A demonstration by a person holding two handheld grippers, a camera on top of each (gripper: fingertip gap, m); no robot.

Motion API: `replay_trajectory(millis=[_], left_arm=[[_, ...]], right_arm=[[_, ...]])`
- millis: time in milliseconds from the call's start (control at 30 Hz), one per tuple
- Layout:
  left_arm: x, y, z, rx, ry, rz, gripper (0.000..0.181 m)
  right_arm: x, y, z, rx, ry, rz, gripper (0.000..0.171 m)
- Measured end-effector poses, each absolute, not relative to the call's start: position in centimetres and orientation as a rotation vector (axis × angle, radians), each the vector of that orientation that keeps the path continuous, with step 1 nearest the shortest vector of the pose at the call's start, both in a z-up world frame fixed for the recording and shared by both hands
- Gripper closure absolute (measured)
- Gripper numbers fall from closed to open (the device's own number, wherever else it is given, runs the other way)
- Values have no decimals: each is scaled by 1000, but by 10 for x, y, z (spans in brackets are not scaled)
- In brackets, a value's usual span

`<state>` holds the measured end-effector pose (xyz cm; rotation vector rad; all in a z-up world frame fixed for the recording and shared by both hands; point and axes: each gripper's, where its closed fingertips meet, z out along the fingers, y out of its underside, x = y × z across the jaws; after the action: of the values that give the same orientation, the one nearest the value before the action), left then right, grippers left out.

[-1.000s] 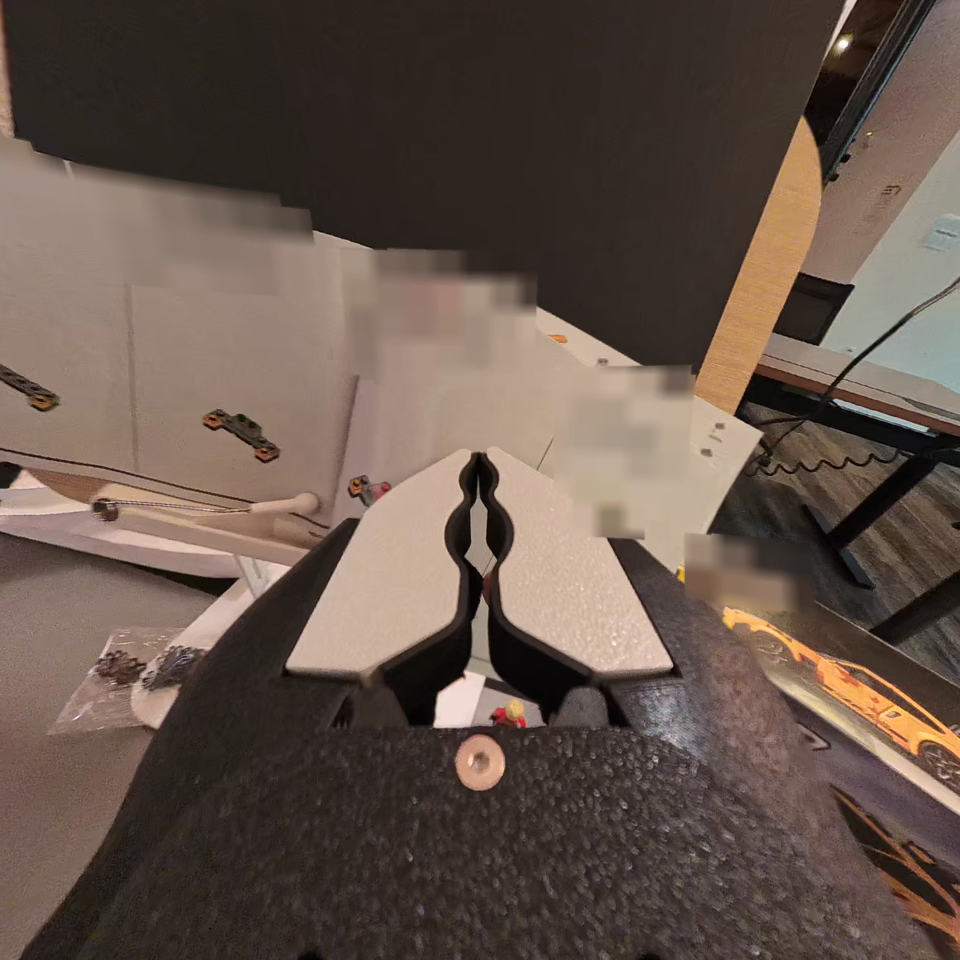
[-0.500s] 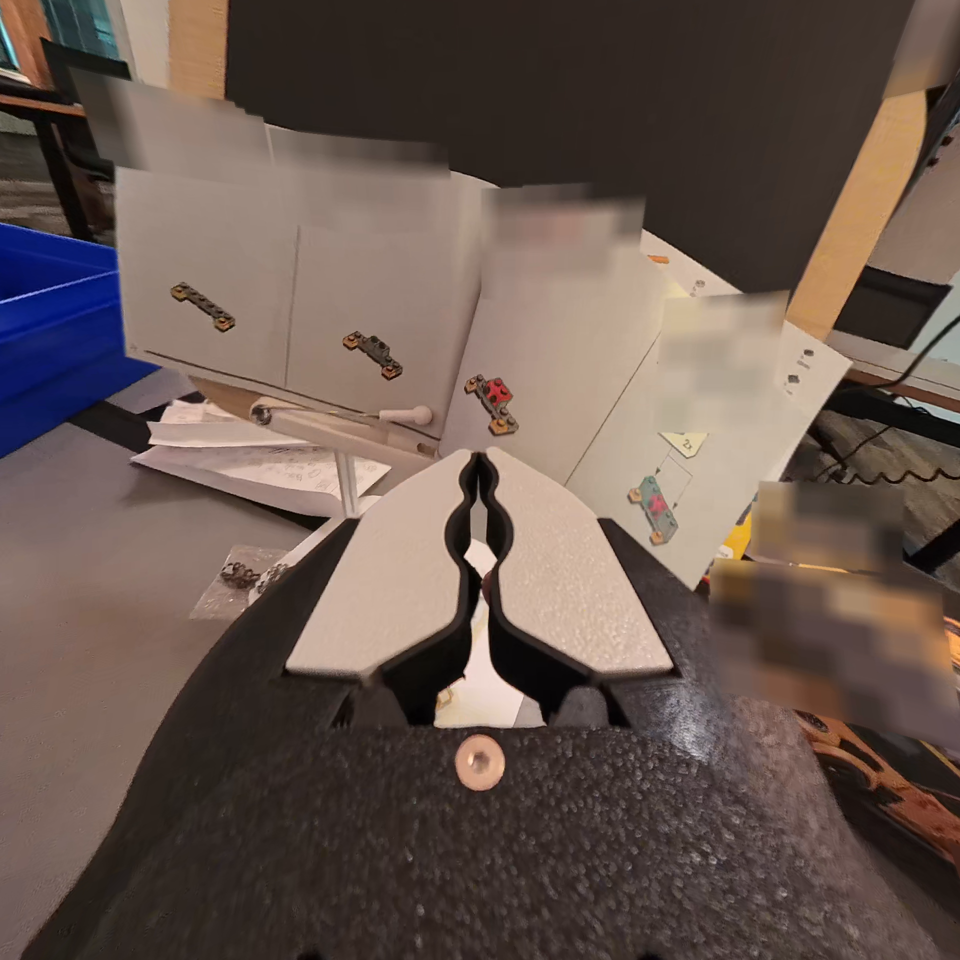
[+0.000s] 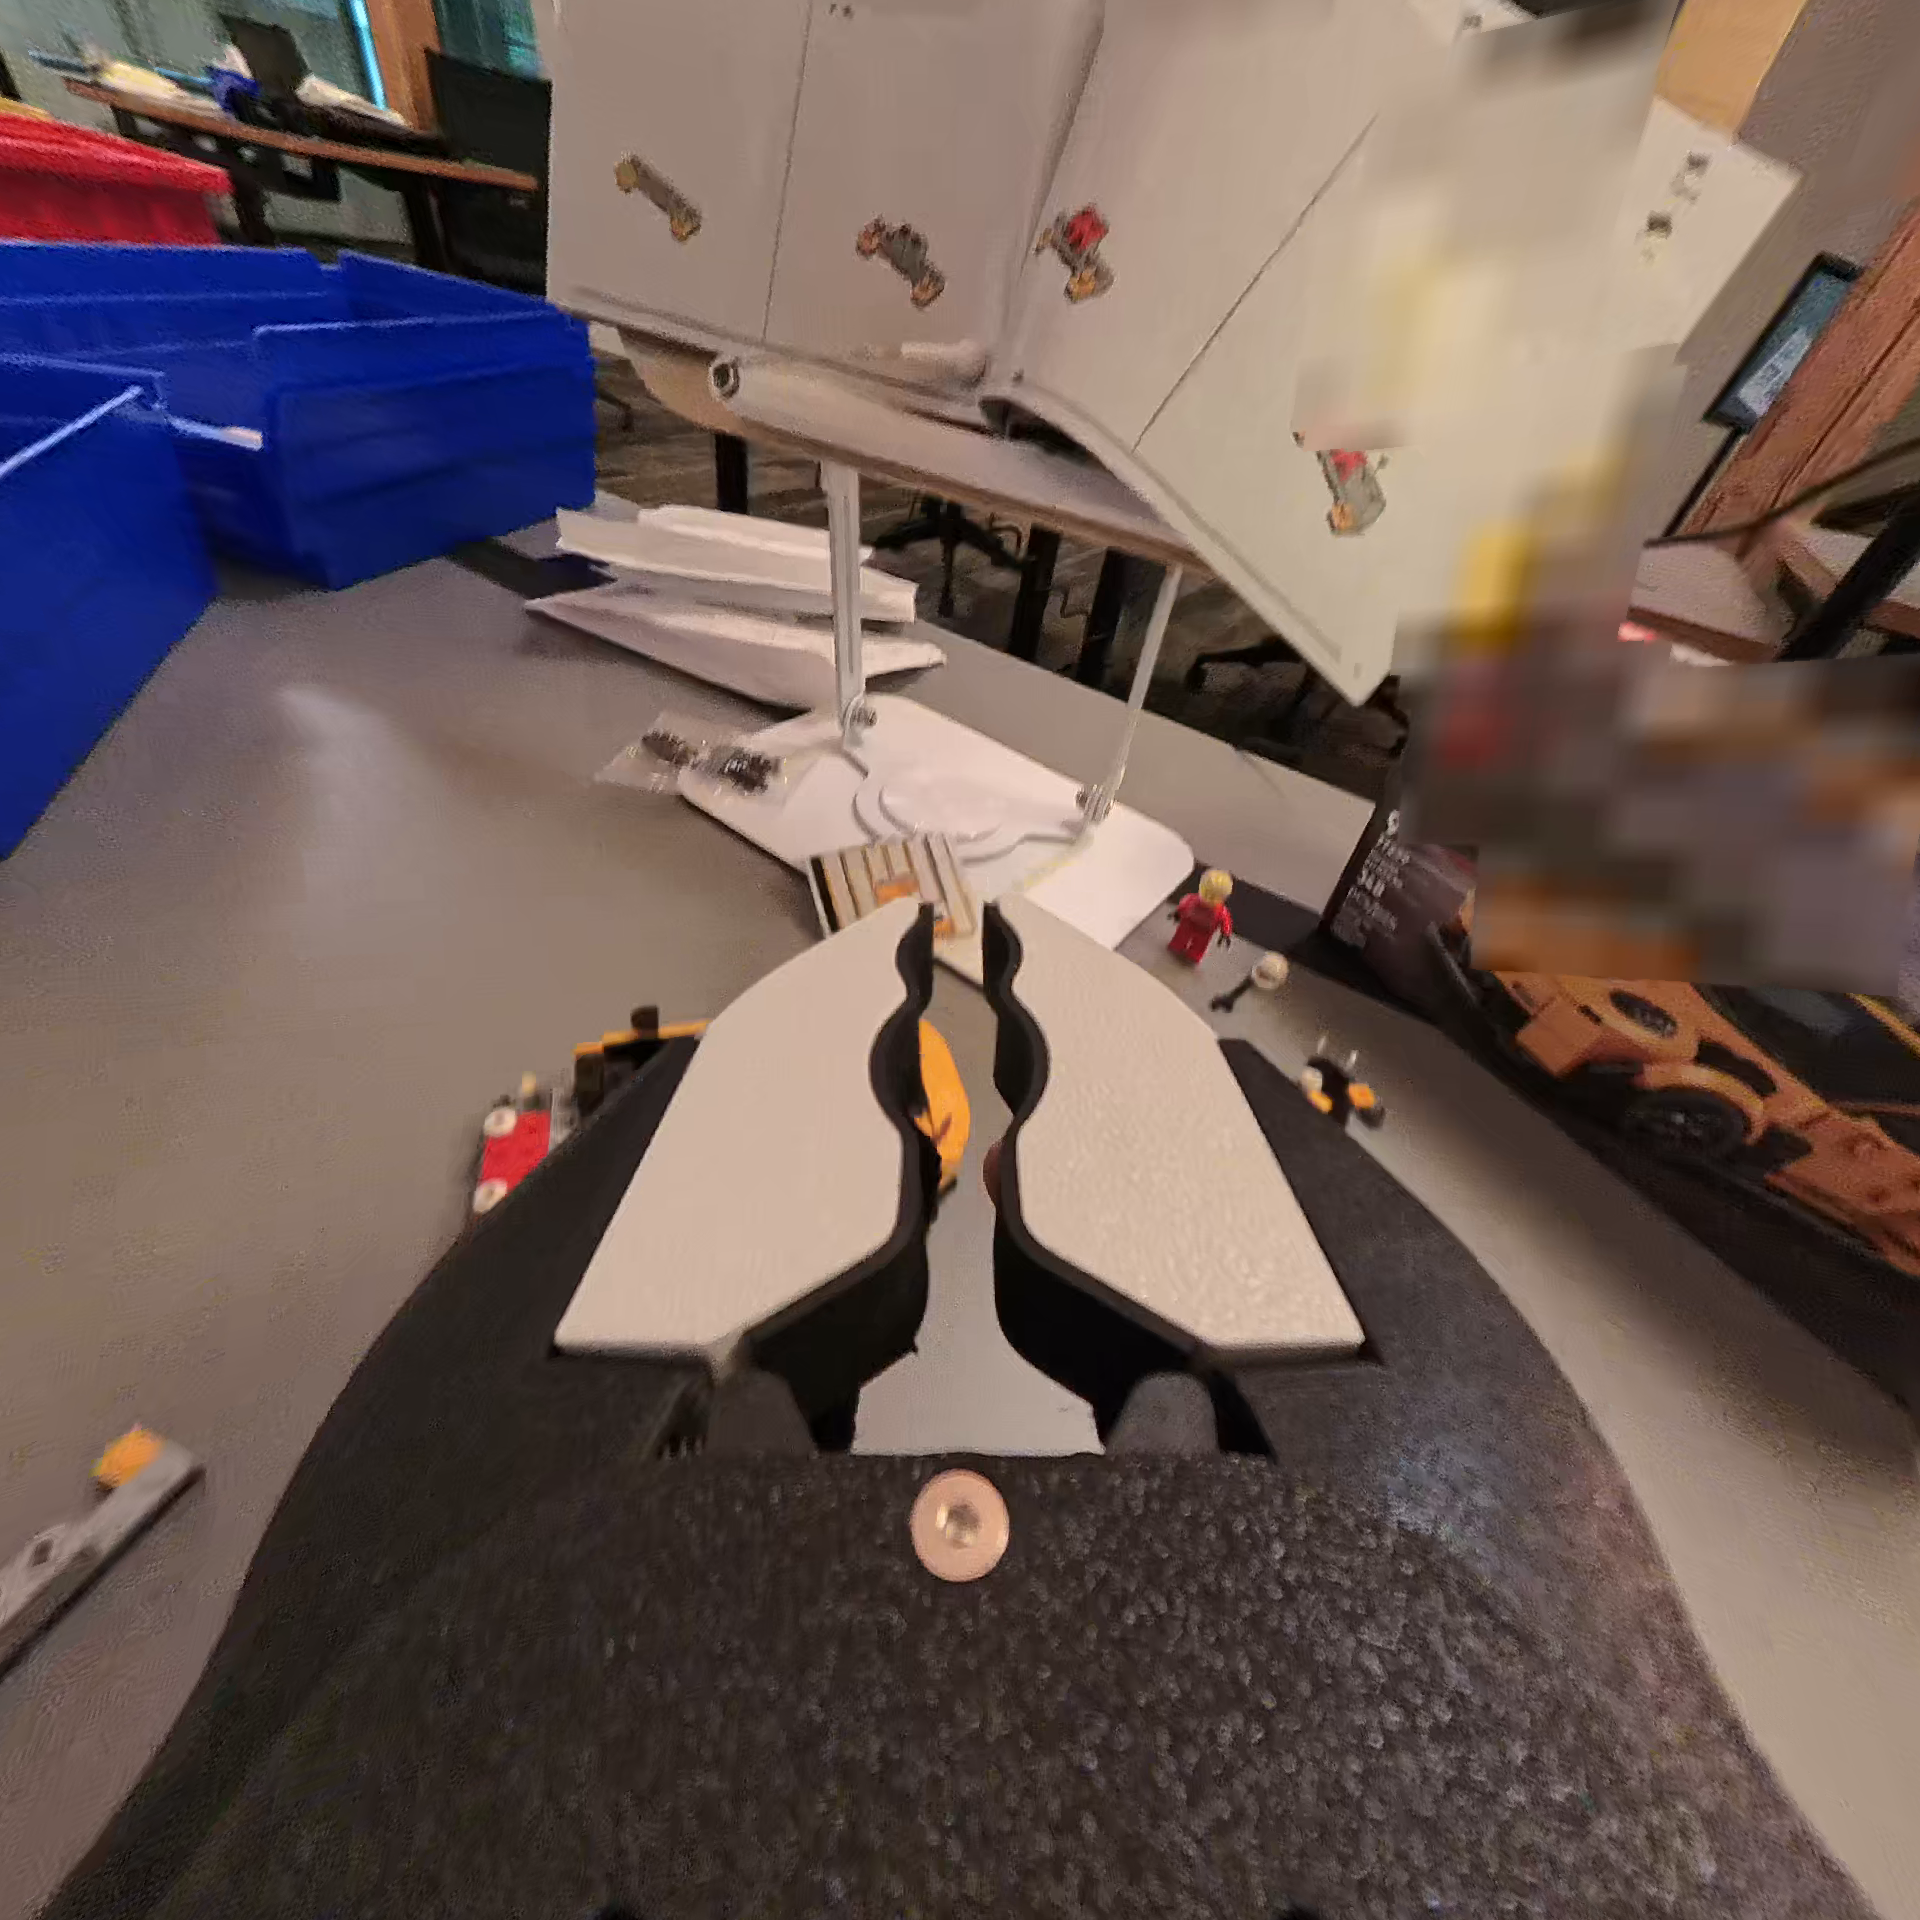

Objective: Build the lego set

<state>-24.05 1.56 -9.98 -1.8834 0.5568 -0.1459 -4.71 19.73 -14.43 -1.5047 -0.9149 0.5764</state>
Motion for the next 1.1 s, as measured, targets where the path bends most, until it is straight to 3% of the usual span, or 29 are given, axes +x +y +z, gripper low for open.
replay_trajectory(millis=[100, 267, 567, 1100], left_arm=[[-299, -19, -108, -2079, 744, 21, 173], [-381, -73, -186, -2505, 1100, -28, 164], [-414, -100, -261, -2837, 1322, -236, 152], [-423, -97, -261, -2876, 1319, -278, 164]], right_arm=[[-30, 193, -158, -1536, -913, 606, 163], [-25, 194, -163, -1559, -879, 664, 163], [-27, 193, -170, -1561, -914, 646, 164], [-28, 193, -180, -1586, -935, 662, 164]])
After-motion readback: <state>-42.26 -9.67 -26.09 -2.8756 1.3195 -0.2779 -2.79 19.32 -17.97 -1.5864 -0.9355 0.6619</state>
